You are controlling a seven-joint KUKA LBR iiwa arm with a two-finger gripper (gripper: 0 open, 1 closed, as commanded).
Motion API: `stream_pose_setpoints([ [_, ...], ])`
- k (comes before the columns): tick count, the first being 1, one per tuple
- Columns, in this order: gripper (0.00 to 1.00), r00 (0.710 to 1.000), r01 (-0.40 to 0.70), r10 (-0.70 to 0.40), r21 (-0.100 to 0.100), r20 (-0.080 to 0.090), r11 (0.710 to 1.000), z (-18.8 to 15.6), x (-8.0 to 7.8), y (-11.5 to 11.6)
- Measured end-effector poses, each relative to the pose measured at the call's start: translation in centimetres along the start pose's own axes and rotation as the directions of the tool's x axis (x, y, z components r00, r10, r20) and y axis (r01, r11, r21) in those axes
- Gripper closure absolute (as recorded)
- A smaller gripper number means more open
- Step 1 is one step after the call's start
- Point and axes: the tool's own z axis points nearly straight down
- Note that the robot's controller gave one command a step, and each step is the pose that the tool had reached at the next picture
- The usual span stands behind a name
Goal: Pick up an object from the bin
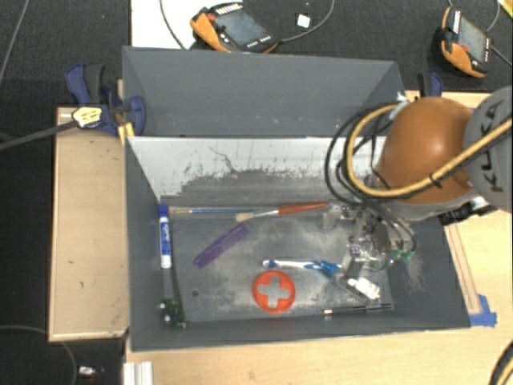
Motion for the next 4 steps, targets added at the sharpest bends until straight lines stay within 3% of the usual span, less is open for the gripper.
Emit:
stream_pose_setpoints([
  [1, 0.0, 1.0, 0.0, 0.0, 0.0, 0.008, 1.0, -0.3, -0.2, 0.0],
  [2, 0.0, 1.0, -0.002, 0.002, -0.002, 0.007, 1.0, 11.8, 0.2, 7.4],
  [3, 0.0, 0.989, -0.149, 0.149, -0.003, 0.023, 0.989, 3.0, -1.1, 7.7],
  [4, 0.0, 1.0, -0.025, 0.025, 0.0, 0.002, 1.0, 11.0, 0.2, 7.3],
])
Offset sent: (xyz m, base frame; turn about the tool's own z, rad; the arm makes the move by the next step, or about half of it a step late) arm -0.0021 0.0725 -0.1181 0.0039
